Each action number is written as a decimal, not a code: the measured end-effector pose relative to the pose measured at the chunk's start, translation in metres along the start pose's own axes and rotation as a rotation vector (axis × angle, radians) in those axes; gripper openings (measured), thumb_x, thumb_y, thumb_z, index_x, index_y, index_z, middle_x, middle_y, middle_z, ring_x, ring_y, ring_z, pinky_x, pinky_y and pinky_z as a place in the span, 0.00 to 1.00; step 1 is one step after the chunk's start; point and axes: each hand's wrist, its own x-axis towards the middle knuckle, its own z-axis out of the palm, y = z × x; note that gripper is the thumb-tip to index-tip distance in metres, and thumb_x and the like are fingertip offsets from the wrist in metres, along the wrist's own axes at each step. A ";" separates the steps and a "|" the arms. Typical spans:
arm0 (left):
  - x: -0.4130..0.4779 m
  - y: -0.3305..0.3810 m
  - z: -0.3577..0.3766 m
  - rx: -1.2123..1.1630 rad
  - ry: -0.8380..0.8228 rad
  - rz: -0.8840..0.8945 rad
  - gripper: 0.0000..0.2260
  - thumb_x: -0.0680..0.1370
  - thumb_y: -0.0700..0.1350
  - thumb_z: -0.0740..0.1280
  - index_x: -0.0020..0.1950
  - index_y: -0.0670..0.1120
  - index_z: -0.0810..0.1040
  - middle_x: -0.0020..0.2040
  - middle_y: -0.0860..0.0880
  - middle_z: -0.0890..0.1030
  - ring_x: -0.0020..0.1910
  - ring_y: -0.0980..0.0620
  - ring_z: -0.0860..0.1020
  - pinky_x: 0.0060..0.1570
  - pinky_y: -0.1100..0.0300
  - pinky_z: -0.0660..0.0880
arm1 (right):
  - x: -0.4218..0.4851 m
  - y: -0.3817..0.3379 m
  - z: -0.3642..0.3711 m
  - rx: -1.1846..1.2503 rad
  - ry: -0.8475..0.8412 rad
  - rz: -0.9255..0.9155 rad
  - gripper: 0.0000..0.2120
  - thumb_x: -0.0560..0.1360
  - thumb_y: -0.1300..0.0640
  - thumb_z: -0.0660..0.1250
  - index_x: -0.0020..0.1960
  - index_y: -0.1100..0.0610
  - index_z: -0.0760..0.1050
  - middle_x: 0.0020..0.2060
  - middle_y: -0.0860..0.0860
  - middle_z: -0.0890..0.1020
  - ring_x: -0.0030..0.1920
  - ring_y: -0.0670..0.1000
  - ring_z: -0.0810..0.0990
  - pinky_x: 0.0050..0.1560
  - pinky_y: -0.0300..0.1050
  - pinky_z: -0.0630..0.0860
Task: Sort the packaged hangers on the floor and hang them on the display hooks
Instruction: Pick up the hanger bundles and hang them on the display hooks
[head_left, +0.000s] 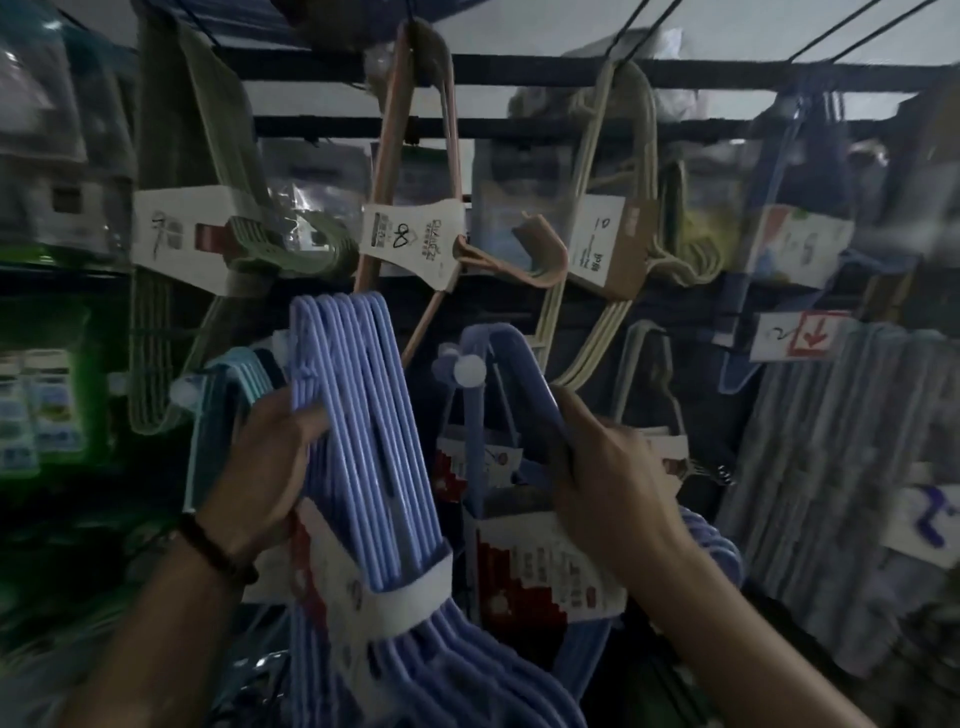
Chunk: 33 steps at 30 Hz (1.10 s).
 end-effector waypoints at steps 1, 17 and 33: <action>0.000 0.000 0.000 -0.035 -0.007 0.004 0.12 0.81 0.41 0.65 0.42 0.52 0.84 0.32 0.60 0.84 0.33 0.64 0.83 0.35 0.66 0.79 | 0.002 -0.001 0.005 -0.010 0.008 0.005 0.24 0.81 0.56 0.65 0.74 0.44 0.64 0.41 0.54 0.84 0.34 0.59 0.80 0.32 0.55 0.77; 0.005 -0.027 0.013 0.184 0.019 -0.053 0.09 0.83 0.47 0.66 0.51 0.45 0.84 0.41 0.32 0.80 0.33 0.32 0.82 0.38 0.39 0.83 | 0.071 0.020 0.093 -0.111 -0.175 0.259 0.15 0.81 0.64 0.64 0.66 0.58 0.65 0.61 0.61 0.75 0.56 0.66 0.81 0.49 0.60 0.79; -0.001 -0.048 0.052 0.349 0.118 0.126 0.09 0.83 0.45 0.66 0.46 0.45 0.82 0.33 0.45 0.80 0.30 0.55 0.80 0.31 0.68 0.73 | 0.050 0.027 0.015 0.140 -0.015 0.134 0.22 0.85 0.39 0.53 0.40 0.51 0.71 0.34 0.50 0.79 0.35 0.55 0.79 0.35 0.50 0.72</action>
